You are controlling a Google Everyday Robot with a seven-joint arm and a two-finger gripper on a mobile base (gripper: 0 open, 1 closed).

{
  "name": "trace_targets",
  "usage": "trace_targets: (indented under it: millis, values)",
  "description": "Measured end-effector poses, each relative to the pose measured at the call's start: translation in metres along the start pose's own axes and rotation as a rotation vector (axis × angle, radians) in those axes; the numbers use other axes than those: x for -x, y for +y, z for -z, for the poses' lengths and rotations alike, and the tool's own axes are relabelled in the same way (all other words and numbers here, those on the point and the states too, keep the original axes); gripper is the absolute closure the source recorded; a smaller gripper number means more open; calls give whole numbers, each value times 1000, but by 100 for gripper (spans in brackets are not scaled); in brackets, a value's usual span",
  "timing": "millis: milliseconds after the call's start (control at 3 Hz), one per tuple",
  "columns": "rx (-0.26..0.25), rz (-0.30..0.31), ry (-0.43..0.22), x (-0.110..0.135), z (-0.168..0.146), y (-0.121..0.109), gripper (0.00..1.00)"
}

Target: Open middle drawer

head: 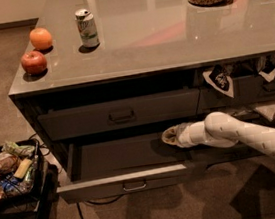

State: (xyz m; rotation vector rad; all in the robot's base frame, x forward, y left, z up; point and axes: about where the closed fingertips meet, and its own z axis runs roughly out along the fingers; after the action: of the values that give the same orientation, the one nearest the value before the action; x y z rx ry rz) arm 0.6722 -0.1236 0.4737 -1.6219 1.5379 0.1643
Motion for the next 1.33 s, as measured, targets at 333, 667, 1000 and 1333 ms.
trace_targets:
  millis: [333, 667, 1000, 1333]
  values:
    - [-49, -96, 5, -8, -12, 19, 100]
    - [-53, -155, 88, -12, -24, 38, 100]
    - [-22, -183, 163, -12, -29, 55, 100]
    - [-13, -183, 170, -12, -31, 60, 100]
